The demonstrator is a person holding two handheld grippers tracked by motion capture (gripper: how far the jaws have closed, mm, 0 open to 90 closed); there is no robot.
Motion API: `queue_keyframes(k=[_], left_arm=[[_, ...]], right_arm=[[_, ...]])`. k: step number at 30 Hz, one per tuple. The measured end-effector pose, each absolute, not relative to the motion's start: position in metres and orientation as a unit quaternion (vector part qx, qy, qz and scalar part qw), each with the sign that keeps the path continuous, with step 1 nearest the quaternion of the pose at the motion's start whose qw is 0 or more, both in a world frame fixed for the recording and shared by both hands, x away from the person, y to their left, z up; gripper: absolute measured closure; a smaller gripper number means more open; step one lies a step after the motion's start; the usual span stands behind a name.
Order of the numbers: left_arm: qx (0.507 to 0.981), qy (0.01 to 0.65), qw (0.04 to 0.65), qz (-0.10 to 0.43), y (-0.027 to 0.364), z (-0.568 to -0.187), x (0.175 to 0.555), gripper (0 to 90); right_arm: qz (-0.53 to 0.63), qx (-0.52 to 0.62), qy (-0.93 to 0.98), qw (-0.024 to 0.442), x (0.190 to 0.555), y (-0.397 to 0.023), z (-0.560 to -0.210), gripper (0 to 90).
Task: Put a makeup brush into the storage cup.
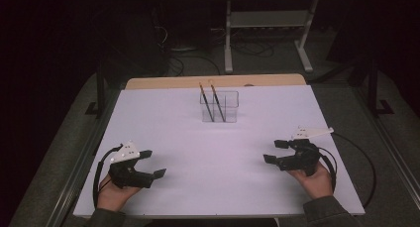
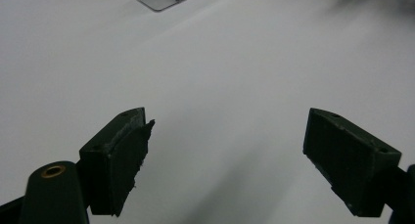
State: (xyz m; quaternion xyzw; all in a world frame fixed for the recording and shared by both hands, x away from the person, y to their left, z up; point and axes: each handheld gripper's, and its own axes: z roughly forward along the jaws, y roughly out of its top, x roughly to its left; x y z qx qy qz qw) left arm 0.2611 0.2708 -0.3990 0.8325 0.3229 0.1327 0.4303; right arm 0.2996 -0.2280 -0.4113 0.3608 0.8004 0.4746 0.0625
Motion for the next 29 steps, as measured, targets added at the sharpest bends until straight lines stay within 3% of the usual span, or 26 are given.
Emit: queue_keyframes(k=[29], left_arm=[[0.837,0.313,0.431,0.121,0.2702,-0.4056,0.2595,16.1]], right_arm=[[0.484,0.362,0.794,0.062,0.2902,-0.2357,-0.4205,21.3]])
